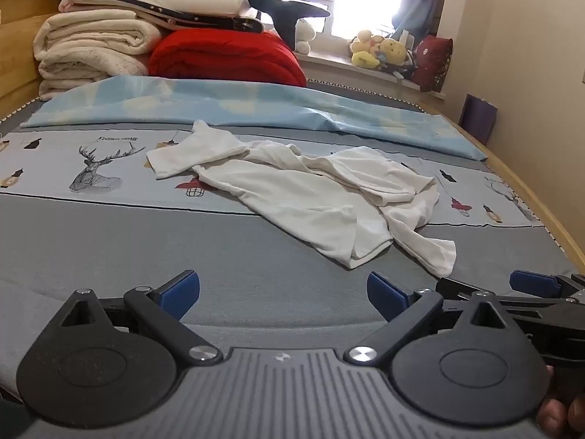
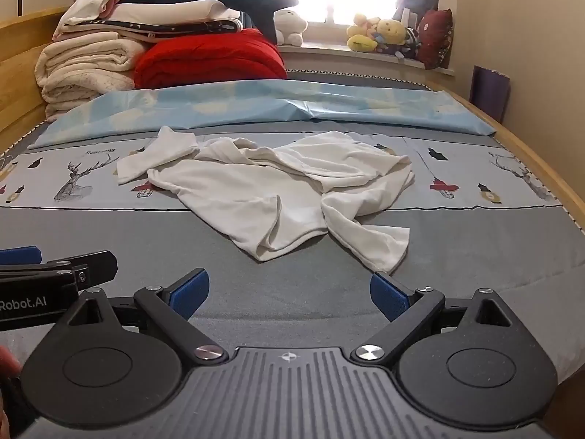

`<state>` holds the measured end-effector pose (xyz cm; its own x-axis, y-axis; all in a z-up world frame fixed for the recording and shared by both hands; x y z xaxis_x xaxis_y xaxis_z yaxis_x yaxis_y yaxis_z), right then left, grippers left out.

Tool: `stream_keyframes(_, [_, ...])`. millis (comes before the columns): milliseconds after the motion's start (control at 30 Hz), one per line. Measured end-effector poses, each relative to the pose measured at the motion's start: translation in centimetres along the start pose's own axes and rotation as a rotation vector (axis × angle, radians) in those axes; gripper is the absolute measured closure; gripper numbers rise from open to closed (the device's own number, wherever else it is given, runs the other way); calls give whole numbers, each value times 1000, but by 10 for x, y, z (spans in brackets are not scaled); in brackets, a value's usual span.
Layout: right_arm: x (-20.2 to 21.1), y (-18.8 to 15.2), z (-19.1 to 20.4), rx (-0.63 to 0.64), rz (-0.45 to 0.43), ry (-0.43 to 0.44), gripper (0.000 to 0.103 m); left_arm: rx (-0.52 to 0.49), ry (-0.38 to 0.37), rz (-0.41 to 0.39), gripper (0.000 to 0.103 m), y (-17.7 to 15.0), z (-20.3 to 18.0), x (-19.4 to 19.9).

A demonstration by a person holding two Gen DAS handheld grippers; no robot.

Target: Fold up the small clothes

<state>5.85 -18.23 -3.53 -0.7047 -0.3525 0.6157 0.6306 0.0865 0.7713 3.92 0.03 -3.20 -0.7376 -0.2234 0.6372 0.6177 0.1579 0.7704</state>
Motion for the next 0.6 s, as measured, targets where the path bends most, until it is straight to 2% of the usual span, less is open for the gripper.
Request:
stream_keyframes(333, [-2,-4,4,13,6,-3,8,10,-3,0,4,-1,8,4])
stream_keyframes(600, [-4,-3,5,14,-10,1,8,3,5,1,4,-1,1,0])
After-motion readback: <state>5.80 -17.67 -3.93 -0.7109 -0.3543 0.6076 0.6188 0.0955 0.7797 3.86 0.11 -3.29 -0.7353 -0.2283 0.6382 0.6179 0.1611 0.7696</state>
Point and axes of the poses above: each gripper's, at about its wrist camera, not at the fingertips, and x roughly against the way its jaws point, z to its left, y to its top, the point moved 5 cm from there along -x, roughly the way its jaws point, and after that the axes turned 13 degrees about y, right-handed, at the moved point
